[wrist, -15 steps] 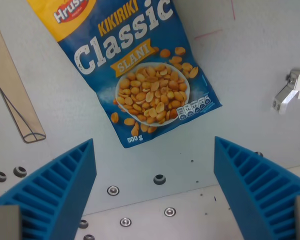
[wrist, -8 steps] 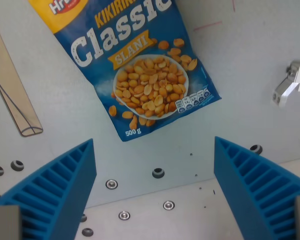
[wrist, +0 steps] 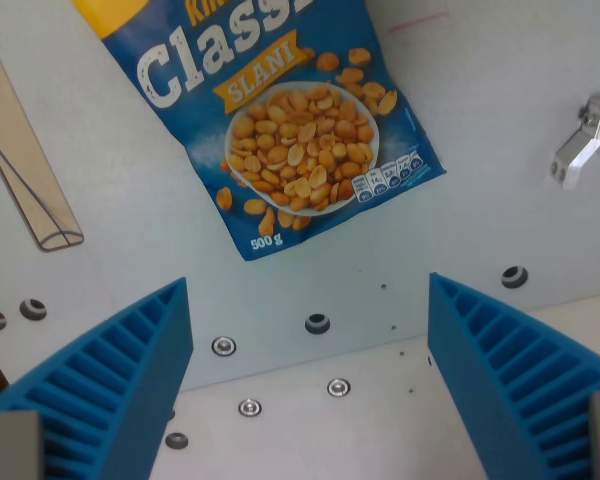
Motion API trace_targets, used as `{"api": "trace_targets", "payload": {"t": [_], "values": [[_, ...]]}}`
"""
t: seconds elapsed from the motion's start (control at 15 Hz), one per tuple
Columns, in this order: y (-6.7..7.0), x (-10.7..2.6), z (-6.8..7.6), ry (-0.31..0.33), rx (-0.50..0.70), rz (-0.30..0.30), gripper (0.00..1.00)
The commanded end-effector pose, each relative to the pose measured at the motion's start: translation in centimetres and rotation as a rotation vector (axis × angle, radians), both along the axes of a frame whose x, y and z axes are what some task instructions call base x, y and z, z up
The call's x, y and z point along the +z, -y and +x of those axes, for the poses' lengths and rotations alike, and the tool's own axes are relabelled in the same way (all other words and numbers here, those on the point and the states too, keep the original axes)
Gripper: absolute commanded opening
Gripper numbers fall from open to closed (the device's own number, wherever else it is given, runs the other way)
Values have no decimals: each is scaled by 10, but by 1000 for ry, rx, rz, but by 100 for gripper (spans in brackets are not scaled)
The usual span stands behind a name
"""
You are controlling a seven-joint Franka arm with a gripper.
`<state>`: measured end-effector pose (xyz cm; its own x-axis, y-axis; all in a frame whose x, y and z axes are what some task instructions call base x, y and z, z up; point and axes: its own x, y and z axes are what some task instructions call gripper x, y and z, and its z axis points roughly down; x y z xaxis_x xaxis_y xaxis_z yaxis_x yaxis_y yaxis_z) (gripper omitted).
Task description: Rotate around gripper negative y
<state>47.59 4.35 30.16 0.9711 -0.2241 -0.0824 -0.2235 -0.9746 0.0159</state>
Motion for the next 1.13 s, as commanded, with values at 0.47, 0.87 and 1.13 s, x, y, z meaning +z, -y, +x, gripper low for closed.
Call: {"api": "trace_targets", "payload": {"t": [0.47,0.87,1.13], "values": [[2,7,10,-305,0,75,100],[2,7,10,-383,-1,93,100],[2,7,10,-435,-2,105,100]]}}
